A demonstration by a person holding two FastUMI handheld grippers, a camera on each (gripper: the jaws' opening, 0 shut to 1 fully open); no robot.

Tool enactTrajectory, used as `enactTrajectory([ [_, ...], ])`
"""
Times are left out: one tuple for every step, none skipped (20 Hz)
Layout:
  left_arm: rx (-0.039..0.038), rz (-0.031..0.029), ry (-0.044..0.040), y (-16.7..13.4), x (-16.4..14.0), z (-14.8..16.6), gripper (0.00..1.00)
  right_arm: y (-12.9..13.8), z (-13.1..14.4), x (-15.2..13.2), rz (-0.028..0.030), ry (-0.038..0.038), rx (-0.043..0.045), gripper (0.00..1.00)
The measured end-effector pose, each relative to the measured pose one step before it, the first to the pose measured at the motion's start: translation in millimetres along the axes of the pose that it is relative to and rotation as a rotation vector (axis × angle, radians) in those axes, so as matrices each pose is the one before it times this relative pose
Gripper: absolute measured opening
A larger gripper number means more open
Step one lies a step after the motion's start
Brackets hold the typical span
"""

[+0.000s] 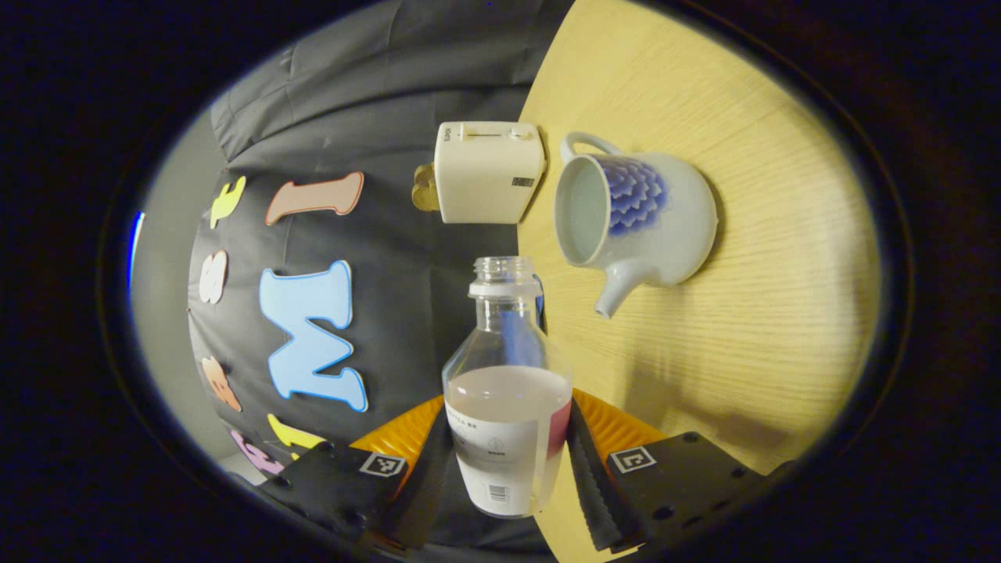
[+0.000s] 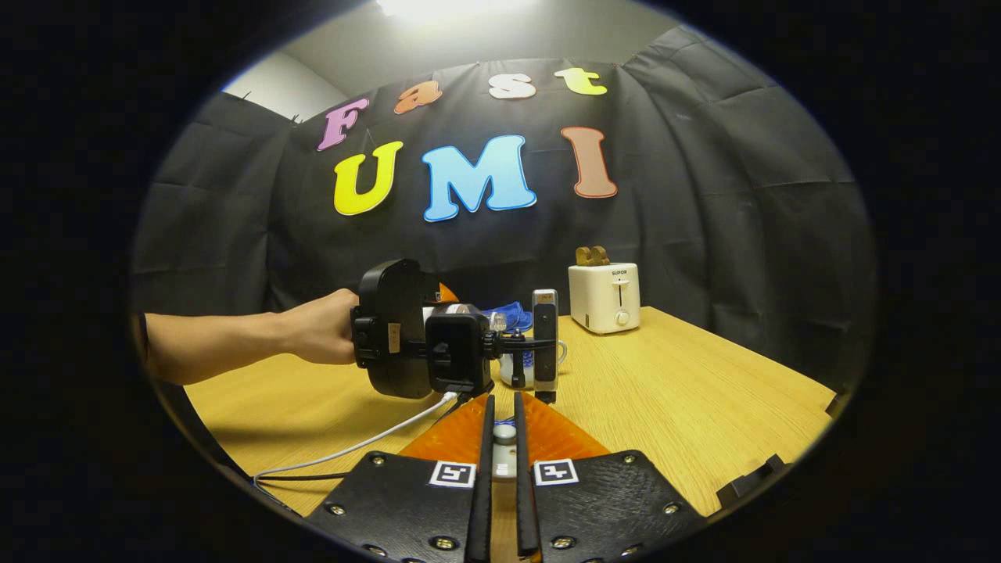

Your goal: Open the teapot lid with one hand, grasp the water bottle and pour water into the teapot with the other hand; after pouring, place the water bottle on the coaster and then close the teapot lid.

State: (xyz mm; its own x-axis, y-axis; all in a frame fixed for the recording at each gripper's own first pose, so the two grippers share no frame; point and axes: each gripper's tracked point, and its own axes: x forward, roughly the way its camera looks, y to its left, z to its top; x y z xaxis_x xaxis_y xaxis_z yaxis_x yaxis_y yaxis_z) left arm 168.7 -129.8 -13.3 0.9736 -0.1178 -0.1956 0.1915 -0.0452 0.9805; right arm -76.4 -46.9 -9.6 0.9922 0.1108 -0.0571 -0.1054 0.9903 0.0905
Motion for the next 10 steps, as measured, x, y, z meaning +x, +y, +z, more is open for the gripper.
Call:
enactTrajectory([
  [0.04747,-0.01096,0.00226,1.74,-1.23,2.13,0.87,-0.02,-0.06,-0.18,0.00017,0.00134,0.00509,0.13],
  [0.02461,-0.0056,0.00092,0.2,-0.74,0.48,0.87,0.42,0.5,0.19,0.00033,-0.00062,-0.00117,0.13],
  [0.02637,-0.00572,0.00081,0.47,-0.35,1.25,0.87,0.51,0.44,-0.54,0.00139,-0.00034,0.00028,0.13],
  [0.01031,-0.0023,0.00016,0.07,-0.01,1.02,0.87,-1.37,-0.12,-0.58,-0.00176,-0.0016,0.00306,0.13],
  [0.02156,-0.00341,0.00044,1.1,0.55,1.32,0.87,-0.75,-0.56,-0.25,-0.00158,-0.00075,0.00145,0.13],
  [0.02929,-0.00602,-0.00031,1.07,0.36,1.96,0.87,-0.93,0.96,-0.39,-0.00204,-0.00042,-0.00015,0.13],
  [0.02804,-0.00376,-0.00355,2.39,0.08,2.15,0.87,0.02,-0.54,-0.76,-0.00026,0.00101,0.00037,0.13],
  [0.01506,-0.00143,-0.00065,1.83,0.74,0.93,0.87,-0.47,-0.24,-0.21,-0.00097,0.00088,0.00179,0.13],
  [0.01308,0.00075,-0.00082,1.79,0.05,0.64,0.87,-0.26,0.46,0.22,-0.00038,-0.00026,0.00184,0.13],
  [0.01852,-0.00541,0.00448,0.87,0.79,0.02,0.87,0.51,0.51,0.12,-0.00005,-0.00029,0.00119,0.13],
])
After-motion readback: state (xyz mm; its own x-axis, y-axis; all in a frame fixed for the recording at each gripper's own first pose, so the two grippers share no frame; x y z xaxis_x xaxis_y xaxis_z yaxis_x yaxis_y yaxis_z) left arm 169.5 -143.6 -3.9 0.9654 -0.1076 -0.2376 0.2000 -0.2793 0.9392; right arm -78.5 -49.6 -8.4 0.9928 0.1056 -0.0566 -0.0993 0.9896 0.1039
